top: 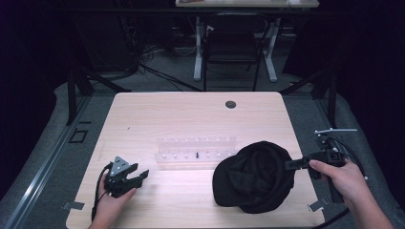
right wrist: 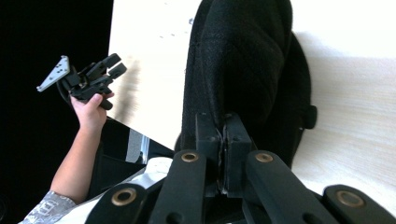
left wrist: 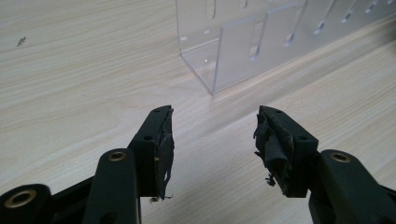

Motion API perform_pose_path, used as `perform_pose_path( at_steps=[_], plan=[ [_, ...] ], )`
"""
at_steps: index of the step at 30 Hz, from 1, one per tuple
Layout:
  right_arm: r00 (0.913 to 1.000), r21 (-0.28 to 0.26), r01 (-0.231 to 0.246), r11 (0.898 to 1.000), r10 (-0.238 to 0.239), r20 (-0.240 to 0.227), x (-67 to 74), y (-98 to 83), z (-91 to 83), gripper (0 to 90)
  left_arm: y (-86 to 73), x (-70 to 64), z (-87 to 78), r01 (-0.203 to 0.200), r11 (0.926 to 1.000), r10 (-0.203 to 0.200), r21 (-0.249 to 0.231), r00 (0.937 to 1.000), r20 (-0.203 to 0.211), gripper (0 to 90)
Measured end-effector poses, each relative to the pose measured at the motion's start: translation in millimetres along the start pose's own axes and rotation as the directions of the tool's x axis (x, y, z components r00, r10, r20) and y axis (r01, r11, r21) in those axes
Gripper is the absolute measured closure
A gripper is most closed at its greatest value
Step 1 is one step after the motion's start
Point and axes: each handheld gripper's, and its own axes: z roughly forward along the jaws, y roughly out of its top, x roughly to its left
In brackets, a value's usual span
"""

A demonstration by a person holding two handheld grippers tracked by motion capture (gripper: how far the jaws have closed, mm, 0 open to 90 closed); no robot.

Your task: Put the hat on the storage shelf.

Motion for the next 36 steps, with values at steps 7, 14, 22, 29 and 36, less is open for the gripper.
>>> perform_pose_path(
  at_steps=[7,14,22,29,36],
  plan=[
    [0.9995,-0.013,0.02,1.0,-0.021,-0.023,14.9,6.3,-4.0,88.2,0.0,0.4,-0.2,-0.004,1.0,0.004,0.0,1.0,-0.002,46.9],
    [0.9975,-0.032,0.035,0.999,-0.037,-0.06,27.2,10.9,-13.2,88.2,0.0,0.6,-0.2,-0.002,1.0,0.002,0.0,1.0,-0.003,46.9],
    [0.9962,-0.055,0.057,0.997,-0.06,-0.063,40.5,15.0,-25.4,88.2,0.0,0.4,-0.2,-0.004,1.0,0.004,0.0,1.0,-0.003,46.9],
    [0.9967,-0.085,0.055,0.995,-0.06,-0.055,43.6,20.3,-34.0,88.2,0.0,0.3,-0.3,-0.001,1.0,0.001,-0.002,1.0,-0.001,46.7],
    [0.9956,-0.106,0.06,0.993,-0.067,-0.065,47.9,23.1,-42.8,88.3,0.1,0.3,-0.2,-0.001,1.0,0.001,-0.001,1.0,0.0,45.4]
  ],
)
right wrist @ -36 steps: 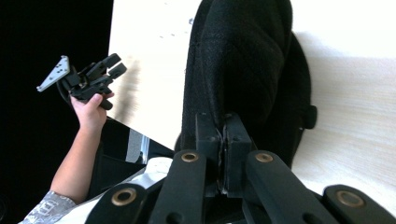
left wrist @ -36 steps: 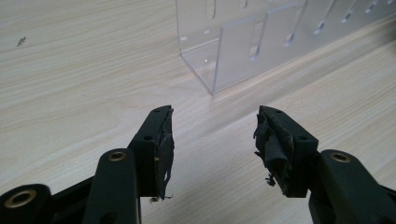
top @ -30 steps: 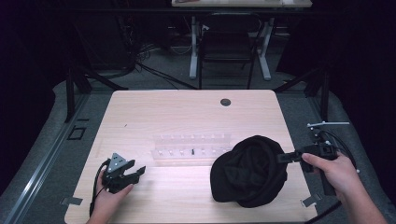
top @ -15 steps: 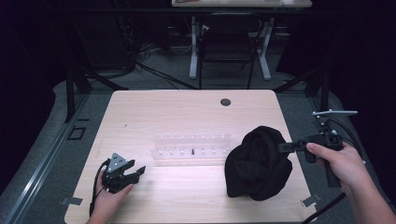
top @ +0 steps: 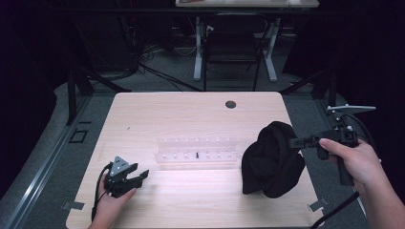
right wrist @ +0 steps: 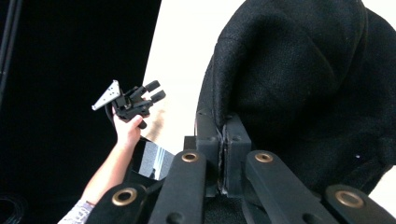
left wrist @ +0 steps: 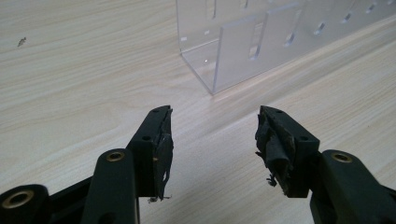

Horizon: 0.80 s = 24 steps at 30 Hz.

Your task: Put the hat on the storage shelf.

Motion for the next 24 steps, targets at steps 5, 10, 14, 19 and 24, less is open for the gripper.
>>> perform_pose_path(
  at_steps=[5,10,14,19,24],
  plan=[
    [0.9999,-0.019,0.005,1.0,-0.006,-0.014,5.0,4.7,-7.5,88.3,0.0,0.0,-0.1,0.001,1.0,-0.001,-0.001,1.0,0.0,45.1],
    [0.9996,-0.048,0.005,0.999,-0.006,-0.026,11.9,9.1,-11.6,88.2,0.0,0.1,0.2,-0.002,1.0,0.002,0.001,1.0,0.002,44.5],
    [0.9993,-0.051,0.017,0.999,-0.018,-0.032,17.1,13.8,-14.3,88.2,0.0,0.1,0.0,0.001,1.0,-0.001,0.0,1.0,-0.001,44.2],
    [0.9989,-0.053,0.033,0.998,-0.035,-0.031,24.0,19.7,-15.4,88.3,0.0,0.0,0.3,0.0,1.0,0.0,0.002,1.0,0.0,44.1],
    [0.9986,-0.059,0.036,0.998,-0.038,-0.037,29.8,24.5,-14.1,88.2,0.0,-0.1,0.3,0.001,1.0,-0.001,0.001,1.0,0.002,44.2]
  ],
)
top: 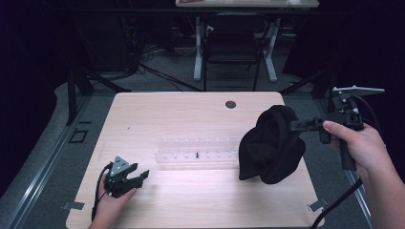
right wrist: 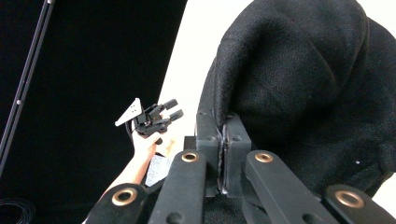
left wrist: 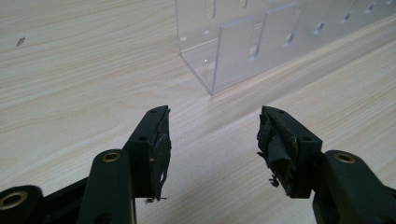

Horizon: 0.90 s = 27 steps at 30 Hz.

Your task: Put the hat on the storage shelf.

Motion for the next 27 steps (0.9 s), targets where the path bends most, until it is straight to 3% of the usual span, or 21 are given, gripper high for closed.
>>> perform_pose_path(
  at_steps=[27],
  plan=[
    [0.9982,0.044,0.055,0.998,-0.053,-0.029,41.6,36.3,45.2,88.2,0.5,1.6,-1.7,0.006,0.9999,-0.006,-0.011,1.0,0.004,44.2]
  ],
)
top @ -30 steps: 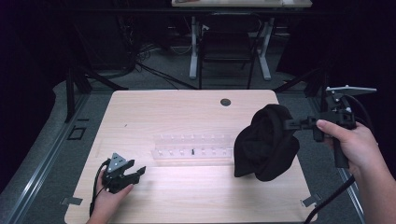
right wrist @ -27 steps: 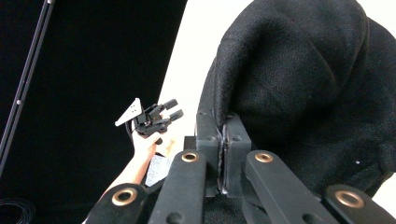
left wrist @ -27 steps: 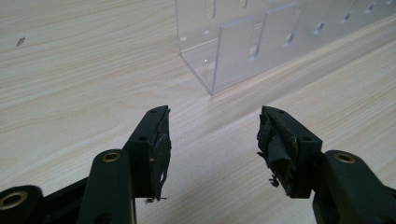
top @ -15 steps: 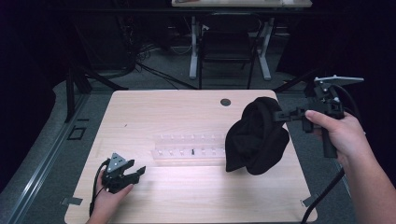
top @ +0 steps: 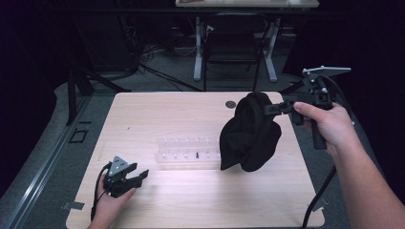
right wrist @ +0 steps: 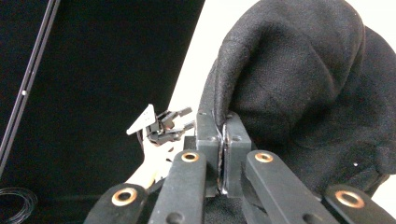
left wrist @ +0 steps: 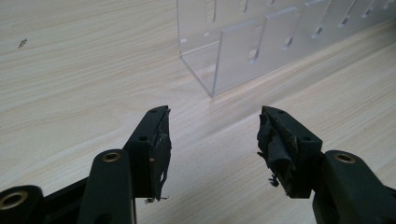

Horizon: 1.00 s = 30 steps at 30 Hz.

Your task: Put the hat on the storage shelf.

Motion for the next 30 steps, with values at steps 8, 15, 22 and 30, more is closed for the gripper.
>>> perform_pose_path(
  at_steps=[8,15,22,30],
  plan=[
    [1.0,0.011,0.007,1.0,-0.007,0.002,7.3,10.6,15.8,88.2,0.1,0.1,0.0,0.004,1.0,-0.004,-0.002,1.0,0.003,44.2],
    [0.9999,0.019,0.009,1.0,-0.009,0.006,10.5,19.6,27.2,88.2,0.3,0.6,-0.5,0.002,1.0,-0.002,-0.007,1.0,0.003,44.2],
    [0.9999,0.011,0.013,1.0,-0.013,-0.005,15.3,27.4,37.2,88.2,0.6,1.0,-0.6,0.001,1.0,-0.001,-0.007,1.0,0.004,44.2],
    [1.0,0.003,0.006,1.0,-0.006,0.0,16.8,37.9,48.9,88.2,0.9,1.7,-1.1,0.002,1.0,-0.002,-0.007,1.0,0.005,44.2]
  ],
)
